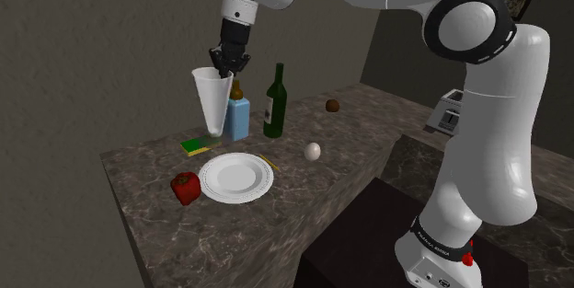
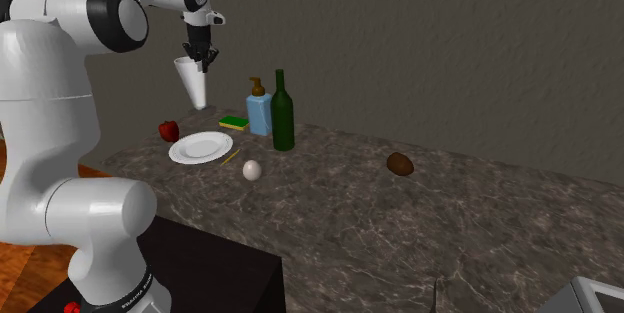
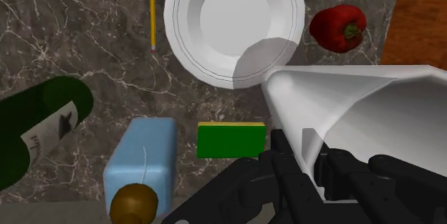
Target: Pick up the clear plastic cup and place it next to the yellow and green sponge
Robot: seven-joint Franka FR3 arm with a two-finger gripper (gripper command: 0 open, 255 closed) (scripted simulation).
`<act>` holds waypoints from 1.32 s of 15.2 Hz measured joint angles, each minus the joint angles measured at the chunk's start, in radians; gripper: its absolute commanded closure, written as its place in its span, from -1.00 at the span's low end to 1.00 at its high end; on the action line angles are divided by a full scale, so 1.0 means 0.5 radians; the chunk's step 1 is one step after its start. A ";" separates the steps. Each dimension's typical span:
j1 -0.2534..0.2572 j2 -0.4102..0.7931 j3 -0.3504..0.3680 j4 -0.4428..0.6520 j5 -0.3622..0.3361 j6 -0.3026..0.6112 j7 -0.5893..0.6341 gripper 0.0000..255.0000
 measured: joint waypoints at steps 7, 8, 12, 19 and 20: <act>0.143 0.351 0.074 0.390 -0.021 -0.004 0.233 1.00; 0.164 0.405 0.083 0.442 -0.025 0.003 0.263 1.00; 0.232 0.619 0.107 0.694 -0.038 -0.017 0.368 1.00; 0.248 0.617 0.110 0.531 -0.030 0.161 0.357 1.00; 0.251 0.620 0.111 0.501 -0.030 0.186 0.354 1.00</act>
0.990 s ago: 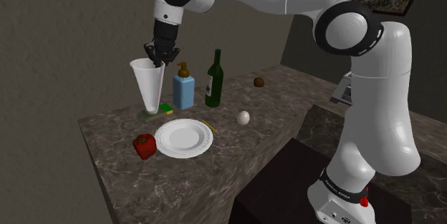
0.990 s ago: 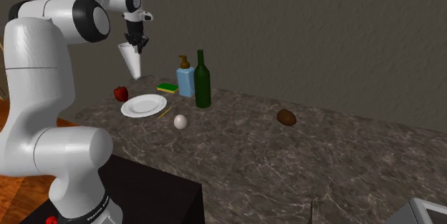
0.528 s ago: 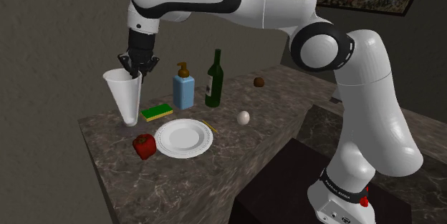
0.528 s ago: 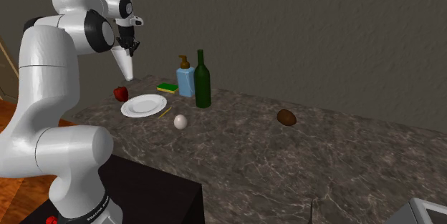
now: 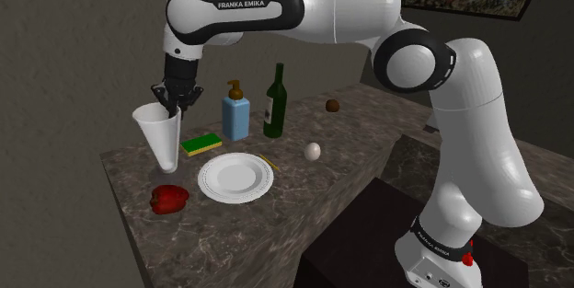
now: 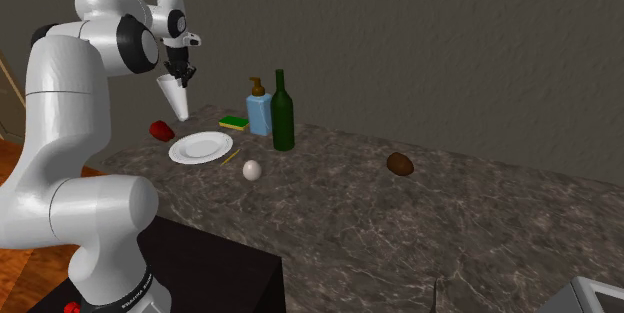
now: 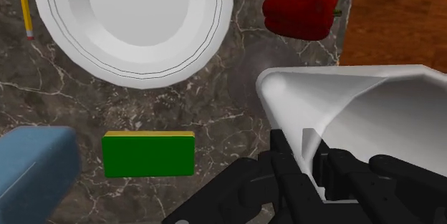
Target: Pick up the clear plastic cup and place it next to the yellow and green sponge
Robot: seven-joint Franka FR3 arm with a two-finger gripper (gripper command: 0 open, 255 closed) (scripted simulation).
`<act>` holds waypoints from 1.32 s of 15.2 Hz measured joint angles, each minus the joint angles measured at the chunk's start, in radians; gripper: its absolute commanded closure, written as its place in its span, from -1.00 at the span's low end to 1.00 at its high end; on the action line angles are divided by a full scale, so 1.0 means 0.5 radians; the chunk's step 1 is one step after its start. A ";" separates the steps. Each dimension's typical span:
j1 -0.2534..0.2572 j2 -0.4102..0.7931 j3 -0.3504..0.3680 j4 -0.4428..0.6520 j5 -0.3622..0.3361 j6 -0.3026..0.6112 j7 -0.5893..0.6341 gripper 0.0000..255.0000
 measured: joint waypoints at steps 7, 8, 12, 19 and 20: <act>0.002 0.024 0.002 -0.144 0.008 0.155 -0.026 1.00; 0.002 0.024 0.002 -0.152 0.009 0.162 -0.028 1.00; 0.002 0.023 0.002 -0.157 0.009 0.167 -0.029 1.00; 0.002 0.021 0.002 -0.157 0.009 0.168 -0.029 -1.00; -0.002 0.012 0.001 -0.137 0.008 0.139 -0.029 -1.00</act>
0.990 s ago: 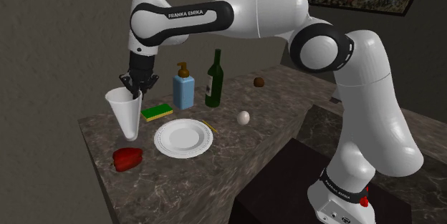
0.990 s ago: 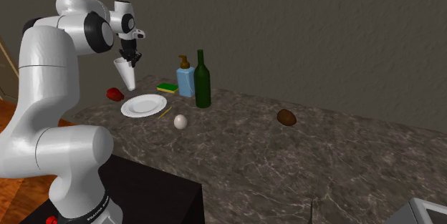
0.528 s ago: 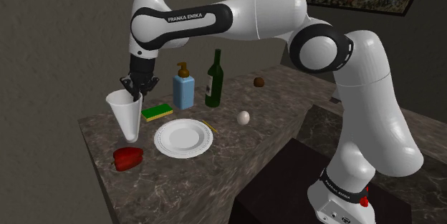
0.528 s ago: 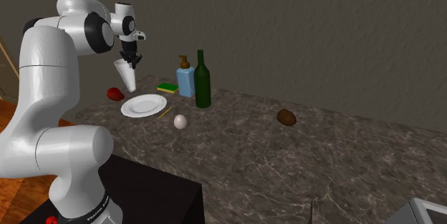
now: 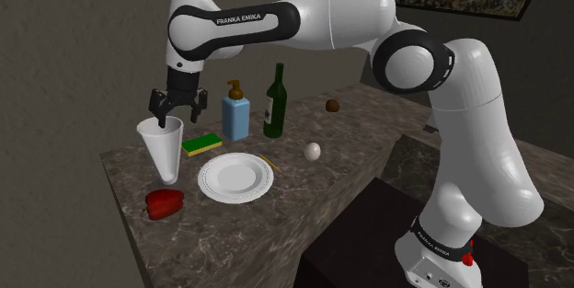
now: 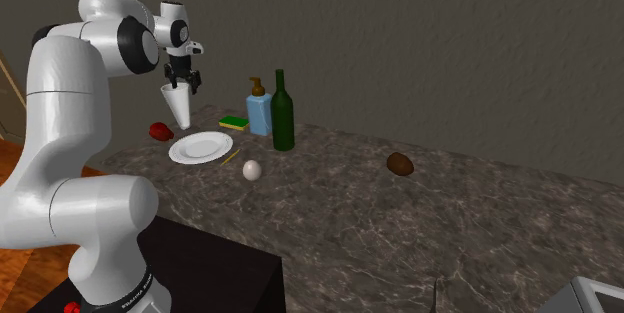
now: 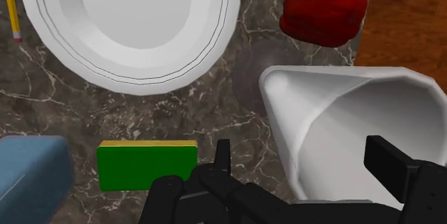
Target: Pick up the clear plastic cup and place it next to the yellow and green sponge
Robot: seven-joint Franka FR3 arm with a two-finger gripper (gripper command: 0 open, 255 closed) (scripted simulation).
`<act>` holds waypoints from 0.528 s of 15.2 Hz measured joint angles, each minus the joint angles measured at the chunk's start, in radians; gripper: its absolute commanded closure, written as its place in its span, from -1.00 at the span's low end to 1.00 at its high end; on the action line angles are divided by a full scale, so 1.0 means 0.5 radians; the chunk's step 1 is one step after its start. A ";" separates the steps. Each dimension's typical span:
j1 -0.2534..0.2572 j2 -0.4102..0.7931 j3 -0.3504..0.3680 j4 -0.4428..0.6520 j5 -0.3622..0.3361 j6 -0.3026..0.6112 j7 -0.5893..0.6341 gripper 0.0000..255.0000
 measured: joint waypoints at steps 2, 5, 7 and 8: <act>-0.011 -0.038 -0.004 0.046 -0.003 -0.083 0.000 -1.00; -0.015 -0.064 -0.007 0.096 -0.007 -0.159 0.008 -1.00; -0.015 -0.063 -0.007 0.111 -0.008 -0.173 0.010 -1.00; -0.015 -0.062 -0.007 0.113 -0.008 -0.175 0.011 -1.00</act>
